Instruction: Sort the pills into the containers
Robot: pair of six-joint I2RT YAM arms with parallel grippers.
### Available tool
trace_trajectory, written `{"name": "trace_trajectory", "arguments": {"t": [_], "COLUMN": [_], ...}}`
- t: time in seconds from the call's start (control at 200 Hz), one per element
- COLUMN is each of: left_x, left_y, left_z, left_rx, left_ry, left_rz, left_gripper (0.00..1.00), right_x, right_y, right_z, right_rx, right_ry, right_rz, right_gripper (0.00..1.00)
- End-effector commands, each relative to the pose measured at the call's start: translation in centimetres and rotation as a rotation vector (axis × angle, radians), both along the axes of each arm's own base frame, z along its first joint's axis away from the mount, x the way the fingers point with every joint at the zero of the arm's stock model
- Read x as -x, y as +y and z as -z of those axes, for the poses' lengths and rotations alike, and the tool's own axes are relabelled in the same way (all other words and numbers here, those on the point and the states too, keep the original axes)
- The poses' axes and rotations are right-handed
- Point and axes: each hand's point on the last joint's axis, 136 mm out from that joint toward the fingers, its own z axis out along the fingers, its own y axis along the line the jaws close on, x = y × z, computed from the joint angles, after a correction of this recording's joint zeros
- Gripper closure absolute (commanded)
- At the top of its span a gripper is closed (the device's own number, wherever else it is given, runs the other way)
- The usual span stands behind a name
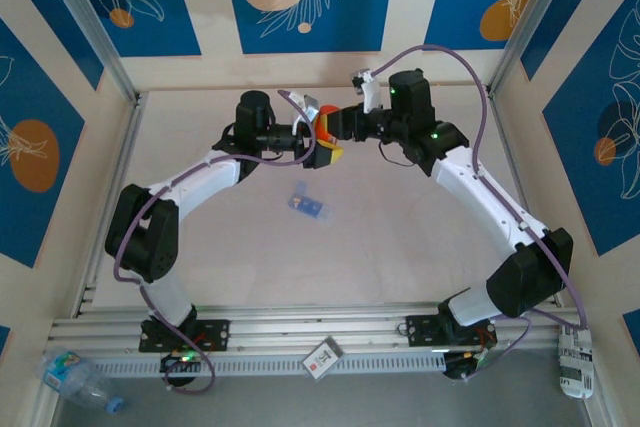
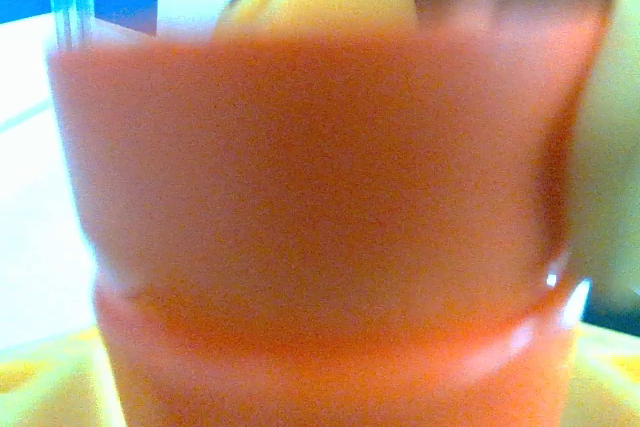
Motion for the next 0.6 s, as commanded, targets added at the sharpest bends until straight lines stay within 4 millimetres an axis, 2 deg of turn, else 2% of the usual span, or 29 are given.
{"name": "trace_trajectory", "arguments": {"t": [0.0, 0.32, 0.45, 0.595], "left_x": [-0.1, 1.1, 0.8, -0.5], "left_y": [0.0, 1.8, 3.0, 4.6], "left_z": [-0.3, 2.3, 3.2, 4.0], "left_rx": [0.009, -0.028, -0.05, -0.083], "left_ry": [-0.061, -0.029, -0.019, -0.02], "left_rz": [-0.028, -0.064, -0.129, -0.246], "left_gripper": [0.0, 0.0, 0.0, 0.0], "right_x": [-0.3, -2.7, -3.5, -4.2], "right_y": [-1.2, -6.7, -9.1, -10.9], "right_z": [-0.4, 1.7, 3.7, 6.1], "right_rx": [-0.023, -0.004, 0.04, 0.108], "right_ry": [0.008, 0.02, 0.017, -0.005], "right_rz": [0.066, 0.283, 0.378, 0.455], "right_gripper": [0.76, 0.76, 0.76, 0.76]}}
